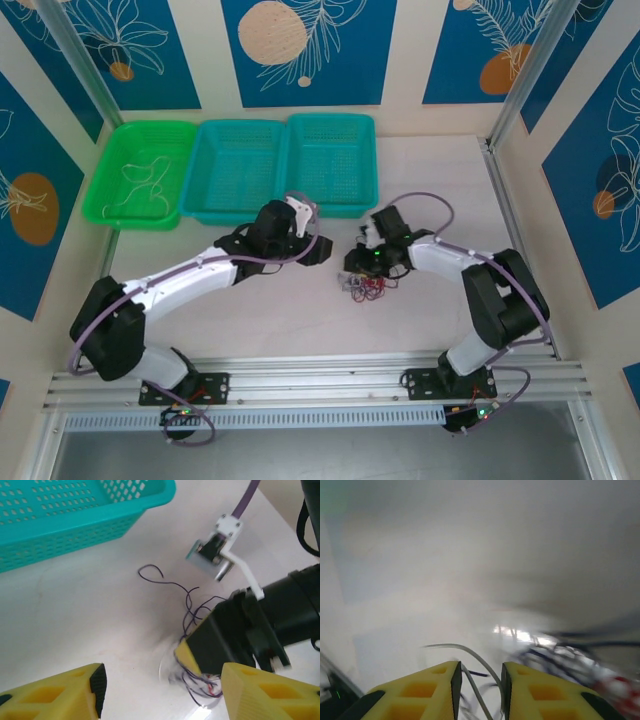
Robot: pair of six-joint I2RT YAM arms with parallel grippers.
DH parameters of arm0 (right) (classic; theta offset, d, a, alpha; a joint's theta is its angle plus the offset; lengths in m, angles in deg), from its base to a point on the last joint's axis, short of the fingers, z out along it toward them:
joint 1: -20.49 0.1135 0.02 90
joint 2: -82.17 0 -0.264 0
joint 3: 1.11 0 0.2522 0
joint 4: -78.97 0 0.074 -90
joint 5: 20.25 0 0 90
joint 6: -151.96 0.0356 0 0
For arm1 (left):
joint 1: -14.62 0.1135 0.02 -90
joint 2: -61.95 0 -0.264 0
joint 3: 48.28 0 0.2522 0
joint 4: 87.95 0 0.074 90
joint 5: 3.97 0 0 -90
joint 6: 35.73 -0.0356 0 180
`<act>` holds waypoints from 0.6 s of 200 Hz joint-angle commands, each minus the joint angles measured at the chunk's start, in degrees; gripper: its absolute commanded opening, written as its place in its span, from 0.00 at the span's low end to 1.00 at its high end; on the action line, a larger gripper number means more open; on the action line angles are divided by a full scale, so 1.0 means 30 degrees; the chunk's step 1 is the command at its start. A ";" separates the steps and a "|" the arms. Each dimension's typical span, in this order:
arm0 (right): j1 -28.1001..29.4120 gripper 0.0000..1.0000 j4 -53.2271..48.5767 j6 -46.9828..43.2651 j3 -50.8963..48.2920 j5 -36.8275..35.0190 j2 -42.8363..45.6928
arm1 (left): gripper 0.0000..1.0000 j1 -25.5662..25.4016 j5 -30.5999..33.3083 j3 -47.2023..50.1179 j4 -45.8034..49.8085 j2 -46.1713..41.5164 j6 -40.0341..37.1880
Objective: Untangle the cables
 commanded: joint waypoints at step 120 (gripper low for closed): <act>0.0934 0.60 0.2145 -0.0543 -0.2027 -0.0083 0.7078 | 0.63 0.2679 -0.7564 0.3192 0.2738 -0.1563 -0.2656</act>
